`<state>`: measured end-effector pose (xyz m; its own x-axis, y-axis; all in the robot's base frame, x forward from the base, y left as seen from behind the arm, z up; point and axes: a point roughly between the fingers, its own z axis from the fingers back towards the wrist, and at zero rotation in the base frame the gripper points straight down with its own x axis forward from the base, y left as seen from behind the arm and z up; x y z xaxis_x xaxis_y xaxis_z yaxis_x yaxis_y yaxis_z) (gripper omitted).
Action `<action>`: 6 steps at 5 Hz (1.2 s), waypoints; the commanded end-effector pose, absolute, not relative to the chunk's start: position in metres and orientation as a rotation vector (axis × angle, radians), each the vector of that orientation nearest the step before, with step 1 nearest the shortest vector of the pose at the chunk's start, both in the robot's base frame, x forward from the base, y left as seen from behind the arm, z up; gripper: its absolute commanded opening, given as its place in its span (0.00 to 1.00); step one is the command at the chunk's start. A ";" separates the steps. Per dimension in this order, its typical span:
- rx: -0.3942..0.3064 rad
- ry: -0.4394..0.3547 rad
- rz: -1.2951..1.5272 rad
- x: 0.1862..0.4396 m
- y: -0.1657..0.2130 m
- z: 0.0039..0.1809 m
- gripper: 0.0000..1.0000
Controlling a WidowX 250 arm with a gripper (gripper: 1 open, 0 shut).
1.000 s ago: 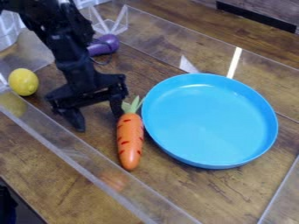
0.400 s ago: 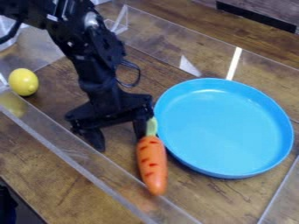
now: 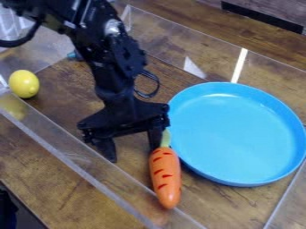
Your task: Move the carrot to the right side
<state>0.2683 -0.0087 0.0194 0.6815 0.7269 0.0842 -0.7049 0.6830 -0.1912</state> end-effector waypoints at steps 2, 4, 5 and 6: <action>-0.147 -0.146 0.736 0.273 0.009 0.016 1.00; -0.157 -0.140 0.621 0.283 0.021 0.015 1.00; -0.164 -0.133 0.530 0.288 0.023 0.014 1.00; -0.163 -0.132 0.513 0.291 0.027 0.014 1.00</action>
<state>0.2946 0.0203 0.0197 0.8638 0.4941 0.0981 -0.4695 0.8602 -0.1991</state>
